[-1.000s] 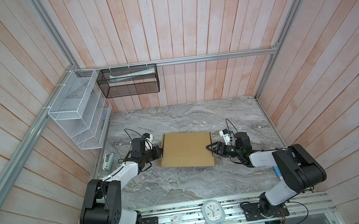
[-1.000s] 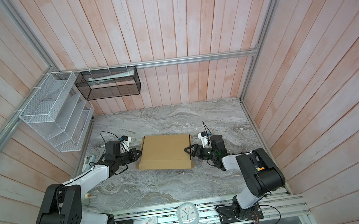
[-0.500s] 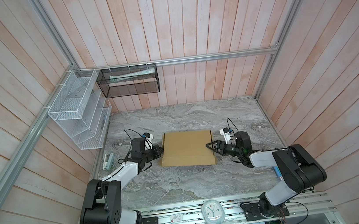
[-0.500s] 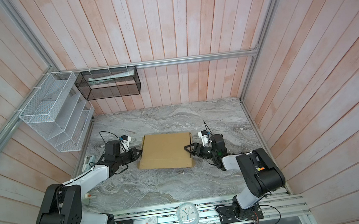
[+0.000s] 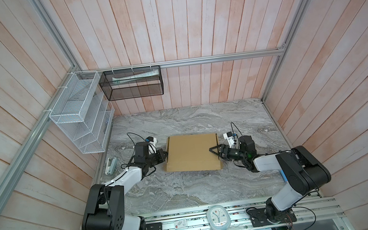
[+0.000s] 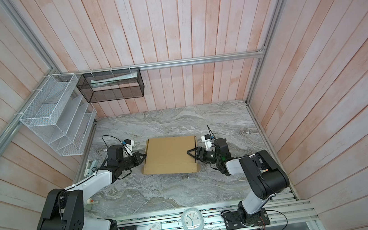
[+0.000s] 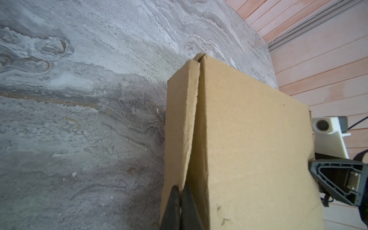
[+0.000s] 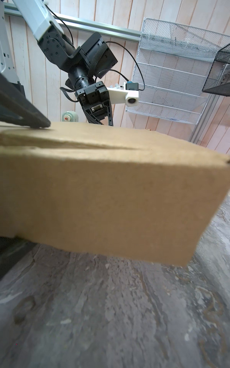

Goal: Fold the paper box
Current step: 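Lift the brown box off the table with both grippers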

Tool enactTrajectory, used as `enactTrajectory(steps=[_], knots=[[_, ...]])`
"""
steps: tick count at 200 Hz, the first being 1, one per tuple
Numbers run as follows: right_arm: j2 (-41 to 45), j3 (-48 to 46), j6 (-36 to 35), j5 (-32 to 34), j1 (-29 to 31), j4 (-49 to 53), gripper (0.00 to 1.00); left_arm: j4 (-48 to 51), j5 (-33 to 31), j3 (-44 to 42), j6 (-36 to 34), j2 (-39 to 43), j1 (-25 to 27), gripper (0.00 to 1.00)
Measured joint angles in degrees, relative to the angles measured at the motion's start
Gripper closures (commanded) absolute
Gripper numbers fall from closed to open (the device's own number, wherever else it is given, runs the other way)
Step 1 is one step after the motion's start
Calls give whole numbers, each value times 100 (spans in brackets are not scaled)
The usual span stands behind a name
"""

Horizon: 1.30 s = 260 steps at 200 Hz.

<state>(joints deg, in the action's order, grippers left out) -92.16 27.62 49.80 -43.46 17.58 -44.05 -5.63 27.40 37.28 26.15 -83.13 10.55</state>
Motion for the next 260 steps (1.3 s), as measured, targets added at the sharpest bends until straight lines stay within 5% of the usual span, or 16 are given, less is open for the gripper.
enactTrajectory(steps=[179, 260], knots=[[-236, 160, 245, -81, 39, -365, 54, -203, -651, -44, 199, 170, 232, 71], [-236, 192, 240, -109, -76, -369, 56, -17, -599, -42, 170, 533, -212, 64]])
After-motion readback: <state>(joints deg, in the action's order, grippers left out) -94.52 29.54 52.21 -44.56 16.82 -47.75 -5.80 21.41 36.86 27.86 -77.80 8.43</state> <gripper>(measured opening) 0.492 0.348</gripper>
